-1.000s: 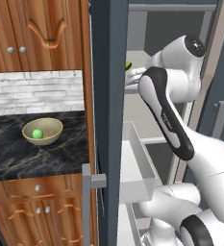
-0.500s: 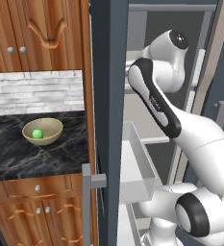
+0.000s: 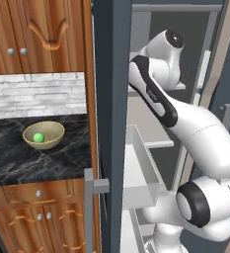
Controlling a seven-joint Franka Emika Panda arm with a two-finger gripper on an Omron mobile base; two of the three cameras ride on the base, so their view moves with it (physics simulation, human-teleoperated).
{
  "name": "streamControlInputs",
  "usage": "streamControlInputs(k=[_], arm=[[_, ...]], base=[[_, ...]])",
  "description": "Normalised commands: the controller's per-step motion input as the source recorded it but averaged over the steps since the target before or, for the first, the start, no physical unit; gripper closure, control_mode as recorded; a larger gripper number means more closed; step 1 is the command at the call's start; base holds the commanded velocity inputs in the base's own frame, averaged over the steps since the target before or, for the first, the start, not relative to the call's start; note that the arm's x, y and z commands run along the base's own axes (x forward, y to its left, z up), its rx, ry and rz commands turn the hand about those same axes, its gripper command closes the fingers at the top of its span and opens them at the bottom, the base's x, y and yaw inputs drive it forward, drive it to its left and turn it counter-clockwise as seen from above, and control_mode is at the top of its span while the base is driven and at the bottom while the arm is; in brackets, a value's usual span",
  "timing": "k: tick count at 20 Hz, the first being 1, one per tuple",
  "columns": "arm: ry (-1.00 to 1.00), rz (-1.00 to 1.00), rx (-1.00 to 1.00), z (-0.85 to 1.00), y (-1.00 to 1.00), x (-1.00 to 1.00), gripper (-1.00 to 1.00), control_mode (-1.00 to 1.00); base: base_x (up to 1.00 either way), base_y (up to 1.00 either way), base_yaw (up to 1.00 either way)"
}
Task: Take the mango, corn, and lemon wedge from the freezer and place them in the bowl on the counter.
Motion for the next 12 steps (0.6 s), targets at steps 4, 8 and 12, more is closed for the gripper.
streamControlInputs(k=[4,8,12], arm=[[0.05,0.03,0.00,-0.20,0.12,0.34,-1.00,-1.00],[0.01,0.03,0.00,-0.09,0.12,0.33,-1.00,-1.00],[0.00,0.05,0.00,-0.09,0.09,0.27,-1.00,-1.00]], base=[[0.00,0.00,0.00],[0.00,0.00,0.00],[0.00,0.00,0.00]])
